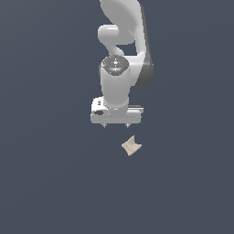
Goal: Pick up the object and move it to a goal position.
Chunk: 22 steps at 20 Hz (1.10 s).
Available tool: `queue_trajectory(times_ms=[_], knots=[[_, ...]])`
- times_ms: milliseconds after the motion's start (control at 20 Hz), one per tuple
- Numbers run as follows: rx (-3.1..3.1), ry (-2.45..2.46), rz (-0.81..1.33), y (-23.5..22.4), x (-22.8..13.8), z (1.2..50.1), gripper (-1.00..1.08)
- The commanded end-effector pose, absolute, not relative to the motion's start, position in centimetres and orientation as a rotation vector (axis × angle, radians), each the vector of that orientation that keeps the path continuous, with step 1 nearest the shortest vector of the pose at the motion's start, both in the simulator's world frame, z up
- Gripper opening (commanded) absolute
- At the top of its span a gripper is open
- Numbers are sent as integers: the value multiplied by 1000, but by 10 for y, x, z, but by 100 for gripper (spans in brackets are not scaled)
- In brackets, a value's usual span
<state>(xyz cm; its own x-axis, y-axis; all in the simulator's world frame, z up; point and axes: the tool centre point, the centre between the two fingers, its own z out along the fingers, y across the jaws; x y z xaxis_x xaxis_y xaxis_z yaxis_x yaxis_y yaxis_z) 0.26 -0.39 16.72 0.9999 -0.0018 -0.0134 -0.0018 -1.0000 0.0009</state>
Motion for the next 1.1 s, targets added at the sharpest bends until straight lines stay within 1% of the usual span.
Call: queue_trajectory(times_ms=[0, 450, 1050], knots=[[3141, -3, -21, -4, 3, 167, 100], [3120, 43, -55, 13, -3, 162, 100], [3122, -40, -52, 17, 0, 157, 100]])
